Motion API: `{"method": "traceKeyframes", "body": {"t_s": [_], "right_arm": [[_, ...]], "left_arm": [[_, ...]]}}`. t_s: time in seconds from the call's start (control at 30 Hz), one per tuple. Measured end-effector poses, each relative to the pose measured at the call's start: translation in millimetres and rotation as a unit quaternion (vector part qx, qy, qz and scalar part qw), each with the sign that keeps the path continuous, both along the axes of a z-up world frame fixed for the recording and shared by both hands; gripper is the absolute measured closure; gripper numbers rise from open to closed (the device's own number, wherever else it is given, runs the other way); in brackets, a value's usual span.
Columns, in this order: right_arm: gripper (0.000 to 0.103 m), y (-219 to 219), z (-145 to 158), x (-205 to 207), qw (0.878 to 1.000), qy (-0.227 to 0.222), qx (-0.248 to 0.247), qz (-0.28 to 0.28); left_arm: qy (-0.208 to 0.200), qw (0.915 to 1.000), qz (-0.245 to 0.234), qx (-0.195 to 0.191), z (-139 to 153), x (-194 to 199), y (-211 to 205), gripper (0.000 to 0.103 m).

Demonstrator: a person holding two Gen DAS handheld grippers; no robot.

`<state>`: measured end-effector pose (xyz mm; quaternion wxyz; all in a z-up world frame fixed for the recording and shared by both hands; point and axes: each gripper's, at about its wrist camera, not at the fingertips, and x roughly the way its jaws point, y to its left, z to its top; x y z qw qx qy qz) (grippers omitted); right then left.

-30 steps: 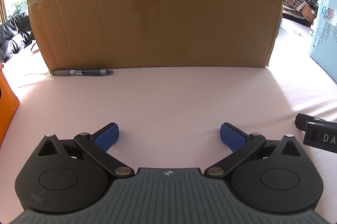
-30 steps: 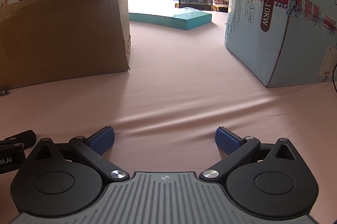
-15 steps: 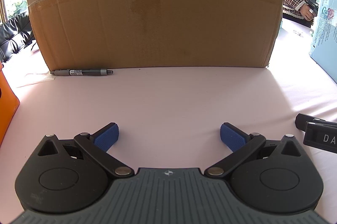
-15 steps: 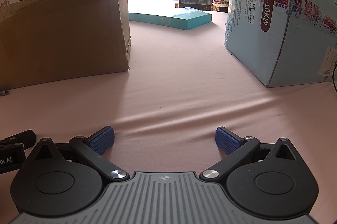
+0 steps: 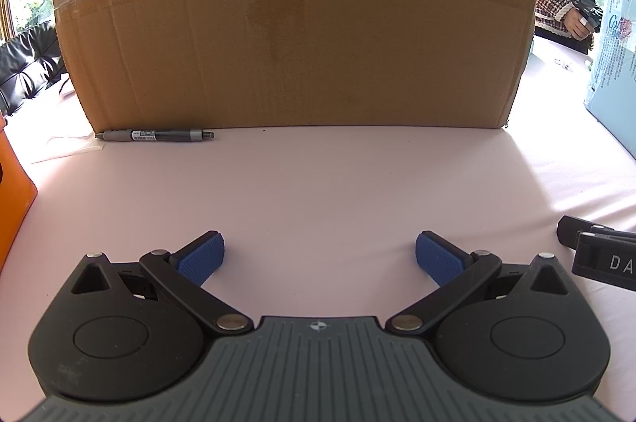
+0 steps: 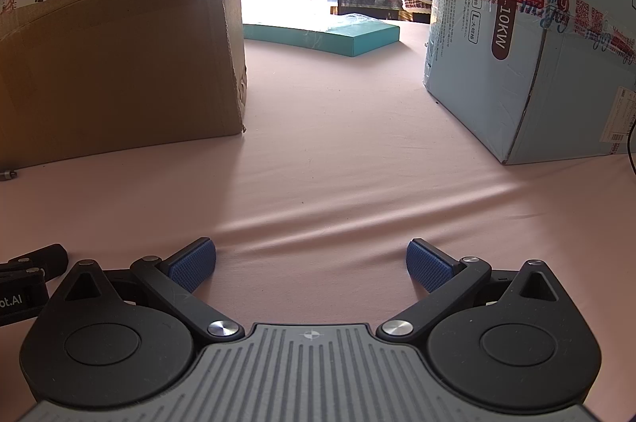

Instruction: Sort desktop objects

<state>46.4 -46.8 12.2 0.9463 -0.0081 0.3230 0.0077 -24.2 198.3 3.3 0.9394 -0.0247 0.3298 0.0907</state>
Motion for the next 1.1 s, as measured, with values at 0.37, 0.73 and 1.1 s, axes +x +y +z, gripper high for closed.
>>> {"method": "traceKeyframes", "body": {"t_s": [0.37,0.73,1.1], "right_arm": [[0.000,0.4,0.4,0.4,1.000,0.000,0.000,0.000],[0.000,0.8,0.5,1.3,1.000,0.000,0.000,0.000],[0.000,0.9,0.1,2.4,1.000,0.001,-0.001,0.000]], "left_arm": [[0.001,0.9997,0.022,0.000,0.7,0.5,-4.0,0.000],[0.001,0.9996,0.028,-0.002,1.1,0.4,-3.4,0.000],[-0.002,0.9996,0.026,-0.007,0.3,-0.8,-2.4,0.000]]}}
